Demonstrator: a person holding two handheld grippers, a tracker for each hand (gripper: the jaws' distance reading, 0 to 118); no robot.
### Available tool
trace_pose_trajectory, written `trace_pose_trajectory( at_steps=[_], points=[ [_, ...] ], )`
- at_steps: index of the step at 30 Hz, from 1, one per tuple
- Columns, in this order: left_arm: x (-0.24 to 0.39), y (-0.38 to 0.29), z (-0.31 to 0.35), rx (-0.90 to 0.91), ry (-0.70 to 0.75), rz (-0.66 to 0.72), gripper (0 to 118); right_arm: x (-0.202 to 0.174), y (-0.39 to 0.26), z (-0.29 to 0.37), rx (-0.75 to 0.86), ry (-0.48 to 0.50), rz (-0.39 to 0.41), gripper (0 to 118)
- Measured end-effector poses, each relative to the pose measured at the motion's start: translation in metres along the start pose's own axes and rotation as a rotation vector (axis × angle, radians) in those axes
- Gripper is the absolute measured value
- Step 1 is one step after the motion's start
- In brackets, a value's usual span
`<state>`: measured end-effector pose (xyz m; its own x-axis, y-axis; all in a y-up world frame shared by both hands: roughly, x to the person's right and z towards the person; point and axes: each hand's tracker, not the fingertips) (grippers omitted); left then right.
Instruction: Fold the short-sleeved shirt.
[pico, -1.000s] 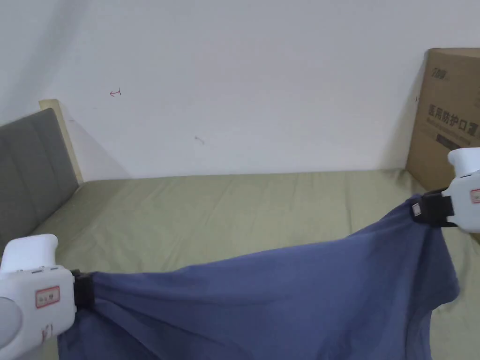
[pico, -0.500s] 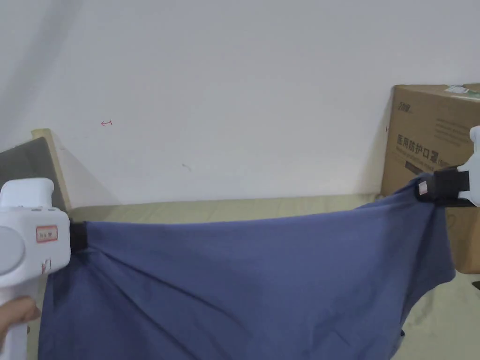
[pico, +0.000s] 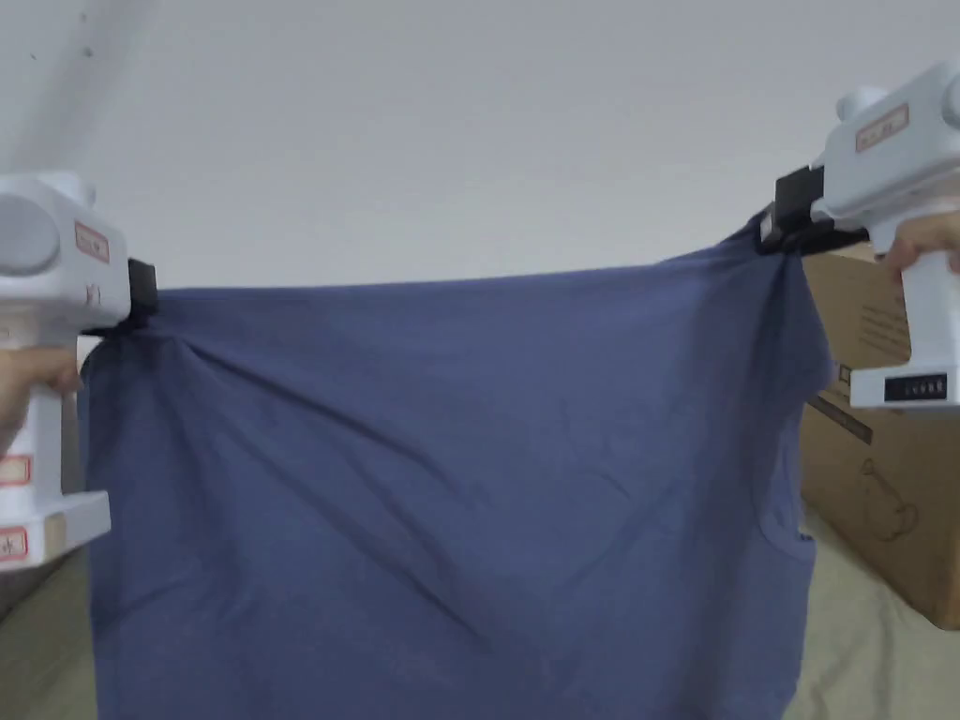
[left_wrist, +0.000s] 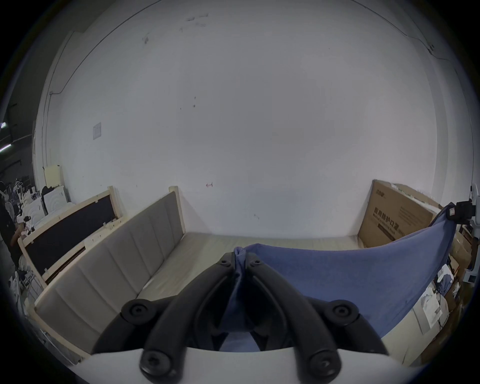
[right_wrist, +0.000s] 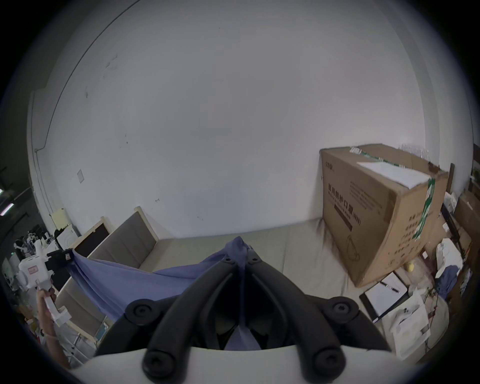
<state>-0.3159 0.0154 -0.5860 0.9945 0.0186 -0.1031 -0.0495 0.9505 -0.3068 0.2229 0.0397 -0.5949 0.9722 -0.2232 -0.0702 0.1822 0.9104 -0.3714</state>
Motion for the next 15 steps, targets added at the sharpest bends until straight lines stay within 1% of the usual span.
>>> trace_pose_trajectory(
  at_steps=[4, 7, 9, 10, 12, 13, 15],
  points=[
    [0.006, 0.042, -0.024, 0.035, 0.013, -0.019, 3, -0.012, 0.039, -0.002, 0.032, -0.001, 0.011, 0],
    [0.006, 0.068, -0.033, 0.083, -0.01, 0.018, 3, -0.017, 0.069, -0.003, 0.06, -0.024, 0.035, 0],
    [0.008, 0.08, -0.038, 0.104, -0.015, 0.007, 3, -0.018, 0.083, -0.004, 0.065, -0.036, 0.027, 0],
    [0.009, 0.085, -0.042, 0.113, -0.016, -0.026, 3, -0.014, 0.091, -0.008, 0.064, -0.042, 0.019, 0],
    [0.012, 0.092, -0.05, 0.123, -0.008, -0.036, 3, -0.015, 0.099, -0.009, 0.074, -0.04, 0.014, 0],
    [0.014, 0.096, -0.056, 0.123, -0.003, -0.064, 3, -0.017, 0.103, -0.009, 0.079, -0.04, 0.024, 0],
    [0.015, 0.099, -0.067, 0.127, 0.001, -0.056, 3, -0.023, 0.099, -0.013, 0.092, -0.046, 0.047, 0]
  ],
)
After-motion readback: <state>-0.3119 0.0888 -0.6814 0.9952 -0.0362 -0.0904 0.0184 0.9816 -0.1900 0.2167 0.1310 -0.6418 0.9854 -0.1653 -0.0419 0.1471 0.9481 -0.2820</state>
